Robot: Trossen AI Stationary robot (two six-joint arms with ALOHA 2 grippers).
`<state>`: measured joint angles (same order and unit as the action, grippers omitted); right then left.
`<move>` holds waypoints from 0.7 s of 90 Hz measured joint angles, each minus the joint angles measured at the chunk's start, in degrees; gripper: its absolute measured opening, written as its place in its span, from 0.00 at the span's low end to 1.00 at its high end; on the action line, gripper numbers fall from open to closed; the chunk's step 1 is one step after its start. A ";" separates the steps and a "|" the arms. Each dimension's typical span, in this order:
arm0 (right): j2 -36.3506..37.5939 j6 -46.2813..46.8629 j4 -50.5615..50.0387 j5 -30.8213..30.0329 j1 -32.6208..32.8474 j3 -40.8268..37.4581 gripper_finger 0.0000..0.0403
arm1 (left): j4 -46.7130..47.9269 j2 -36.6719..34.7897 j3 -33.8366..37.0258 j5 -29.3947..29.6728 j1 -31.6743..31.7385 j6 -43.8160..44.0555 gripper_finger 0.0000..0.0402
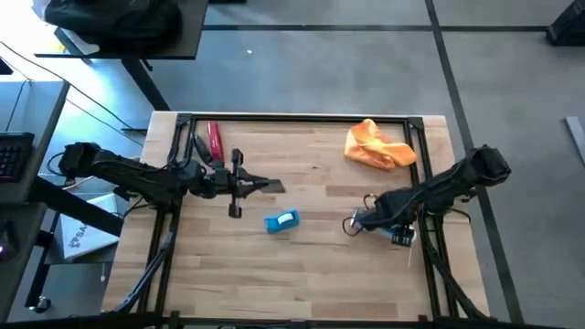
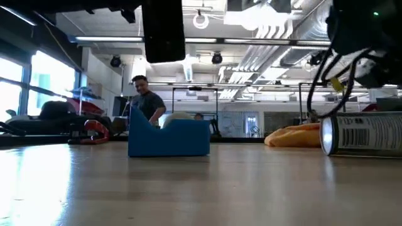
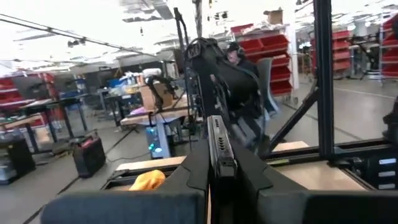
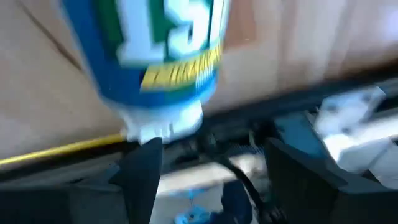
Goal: Apply microfiber cloth
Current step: Spray the back of the black cellphone using the white spray bottle
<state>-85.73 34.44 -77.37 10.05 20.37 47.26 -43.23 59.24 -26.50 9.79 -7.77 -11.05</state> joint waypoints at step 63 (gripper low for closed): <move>0.02 -5.06 5.09 -7.23 -4.12 10.61 0.62 | -1.22 1.12 -0.02 7.66 -5.45 1.98 0.03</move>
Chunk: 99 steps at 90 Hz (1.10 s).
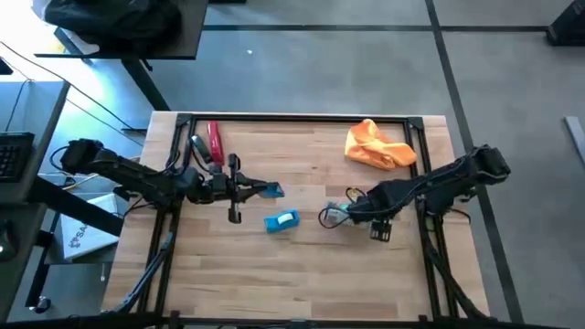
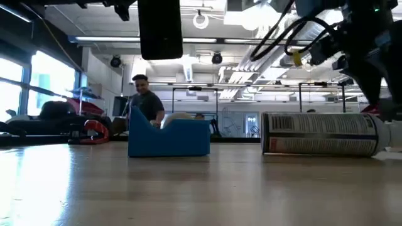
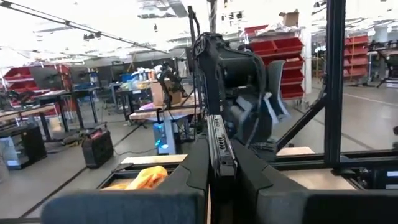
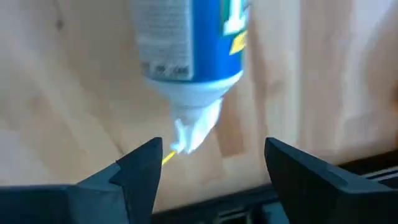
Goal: Apply microfiber cloth
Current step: Spray the back of the black cellphone using the white spray bottle
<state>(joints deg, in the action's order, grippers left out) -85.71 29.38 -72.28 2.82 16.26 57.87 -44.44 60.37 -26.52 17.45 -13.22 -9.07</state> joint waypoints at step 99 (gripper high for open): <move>-0.22 0.54 -4.51 -19.36 1.39 2.55 0.03 | -5.18 4.78 -0.07 -0.12 -0.02 -0.03 0.03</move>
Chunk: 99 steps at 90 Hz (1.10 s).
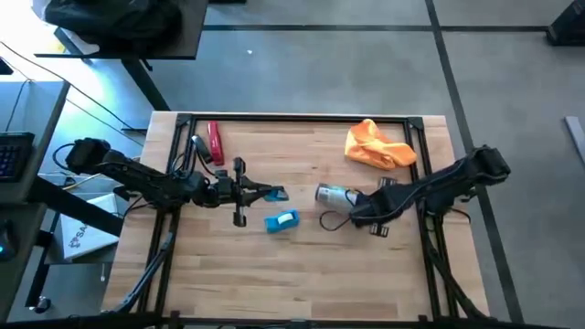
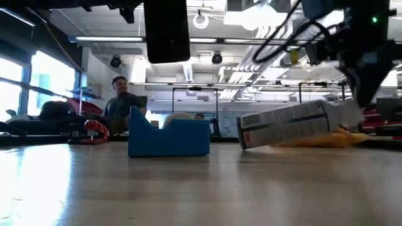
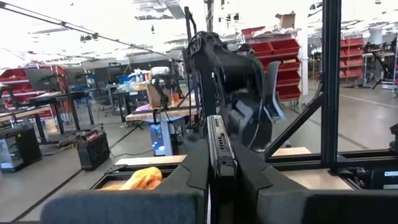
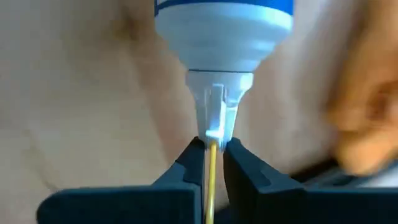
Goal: Apply microfiber cloth
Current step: Spray the back of the black cellphone using the white spray bottle
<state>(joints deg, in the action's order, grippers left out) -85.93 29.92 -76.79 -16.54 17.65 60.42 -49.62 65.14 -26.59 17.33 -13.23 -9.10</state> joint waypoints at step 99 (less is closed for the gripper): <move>6.57 -1.15 3.58 5.61 -2.93 -8.49 0.23 | -0.04 -0.05 0.00 -0.22 -0.81 0.02 0.03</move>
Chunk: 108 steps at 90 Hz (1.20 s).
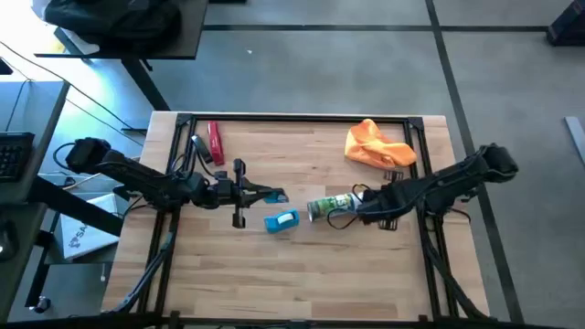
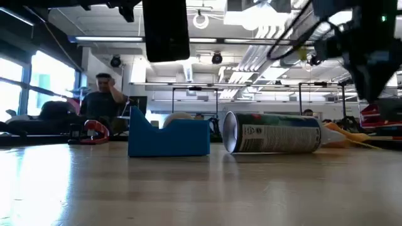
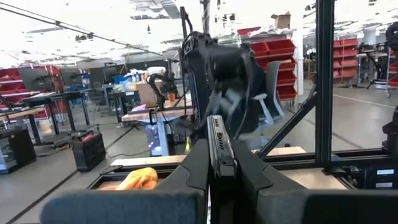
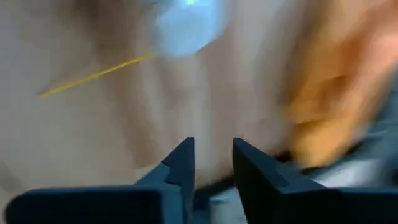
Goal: Apply microfiber cloth
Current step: Spray the back of the black cellphone using the white spray bottle
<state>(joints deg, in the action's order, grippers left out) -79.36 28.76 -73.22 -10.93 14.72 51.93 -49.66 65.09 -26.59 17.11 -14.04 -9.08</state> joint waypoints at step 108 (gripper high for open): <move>17.88 7.08 47.62 50.84 -53.73 -31.05 0.45 | 1.89 0.01 0.00 0.13 0.12 0.46 0.03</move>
<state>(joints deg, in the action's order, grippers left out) -61.48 35.84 -25.60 39.91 -39.00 20.88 -47.77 65.10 -26.59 17.24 -13.92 -8.62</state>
